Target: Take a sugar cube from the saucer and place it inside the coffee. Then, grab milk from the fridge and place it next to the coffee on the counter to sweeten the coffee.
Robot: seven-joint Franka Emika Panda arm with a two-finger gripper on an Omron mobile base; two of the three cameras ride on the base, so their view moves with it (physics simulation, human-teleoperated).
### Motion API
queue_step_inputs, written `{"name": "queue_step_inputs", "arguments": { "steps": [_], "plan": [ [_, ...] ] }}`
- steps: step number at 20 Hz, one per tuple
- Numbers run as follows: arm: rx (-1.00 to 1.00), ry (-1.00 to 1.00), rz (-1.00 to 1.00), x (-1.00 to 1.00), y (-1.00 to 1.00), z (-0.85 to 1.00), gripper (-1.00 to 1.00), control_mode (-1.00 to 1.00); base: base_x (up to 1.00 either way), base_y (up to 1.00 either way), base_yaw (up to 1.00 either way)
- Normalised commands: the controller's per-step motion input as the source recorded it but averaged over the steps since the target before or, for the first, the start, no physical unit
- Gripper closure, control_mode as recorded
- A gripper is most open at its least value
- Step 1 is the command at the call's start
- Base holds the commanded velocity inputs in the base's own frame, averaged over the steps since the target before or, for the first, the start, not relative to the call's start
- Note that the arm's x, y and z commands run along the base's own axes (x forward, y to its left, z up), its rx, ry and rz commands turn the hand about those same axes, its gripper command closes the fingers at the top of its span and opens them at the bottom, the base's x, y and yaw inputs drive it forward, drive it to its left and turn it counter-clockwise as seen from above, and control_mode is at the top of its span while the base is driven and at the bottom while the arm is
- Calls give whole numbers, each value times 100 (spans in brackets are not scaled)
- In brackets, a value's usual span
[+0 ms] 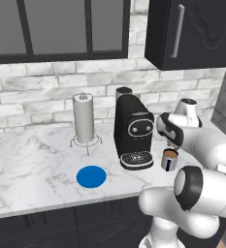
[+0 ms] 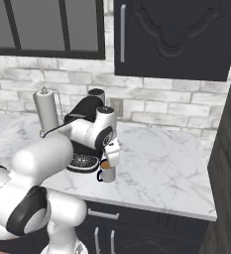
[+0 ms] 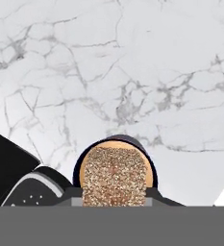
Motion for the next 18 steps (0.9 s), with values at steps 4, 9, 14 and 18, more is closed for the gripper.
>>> {"name": "queue_step_inputs", "arguments": {
  "steps": [4,9,14,18],
  "plan": [
    [0,5,0,2,0,-5,100,-100,0,0,0],
    [0,4,0,1,14,-15,100,-100,0,0,0],
    [0,3,0,0,3,-19,100,-100,0,0,0],
    [0,1,0,0,0,-20,-100,-100,0,0,0]
  ]
}}
